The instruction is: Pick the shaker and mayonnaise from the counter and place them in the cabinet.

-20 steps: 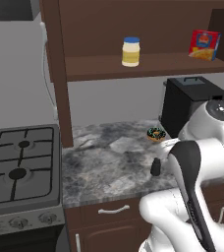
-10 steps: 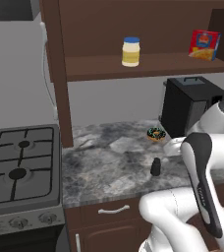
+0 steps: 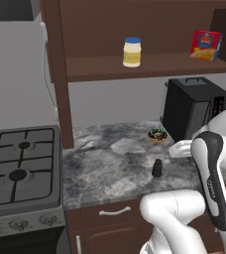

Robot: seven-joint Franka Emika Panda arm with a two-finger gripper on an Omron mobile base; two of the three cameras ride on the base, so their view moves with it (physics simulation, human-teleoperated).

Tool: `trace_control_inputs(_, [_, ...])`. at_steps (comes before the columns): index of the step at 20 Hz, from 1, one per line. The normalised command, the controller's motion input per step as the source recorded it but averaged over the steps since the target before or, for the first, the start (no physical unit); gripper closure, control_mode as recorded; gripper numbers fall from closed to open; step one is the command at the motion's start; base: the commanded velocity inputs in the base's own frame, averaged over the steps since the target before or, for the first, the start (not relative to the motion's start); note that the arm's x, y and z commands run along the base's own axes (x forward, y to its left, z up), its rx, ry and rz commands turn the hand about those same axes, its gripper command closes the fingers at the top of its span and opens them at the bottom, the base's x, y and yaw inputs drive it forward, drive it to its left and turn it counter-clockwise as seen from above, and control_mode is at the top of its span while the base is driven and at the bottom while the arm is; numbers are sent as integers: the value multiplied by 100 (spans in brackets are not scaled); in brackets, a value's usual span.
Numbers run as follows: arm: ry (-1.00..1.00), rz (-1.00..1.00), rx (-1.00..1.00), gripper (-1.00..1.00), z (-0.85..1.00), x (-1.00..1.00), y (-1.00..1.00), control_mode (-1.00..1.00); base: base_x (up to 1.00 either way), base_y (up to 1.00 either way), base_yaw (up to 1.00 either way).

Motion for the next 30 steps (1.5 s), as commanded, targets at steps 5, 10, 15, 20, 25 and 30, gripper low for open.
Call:
trace_control_inputs(5, [0,8,1,-100,-33,19,0,-100,0,0,0])
trace_control_inputs(10, [1,5,0,-100,-48,35,0,-100,0,0,0])
trace_control_inputs(15, [0,4,0,-100,-41,42,2,-100,0,0,0])
trace_control_inputs(20, [3,4,0,-100,-47,42,3,-100,0,0,0])
trace_control_inputs(25, [4,4,0,-100,-47,43,0,-100,0,0,0])
trace_control_inputs(30, [3,3,0,-100,-32,41,0,-100,0,0,0])
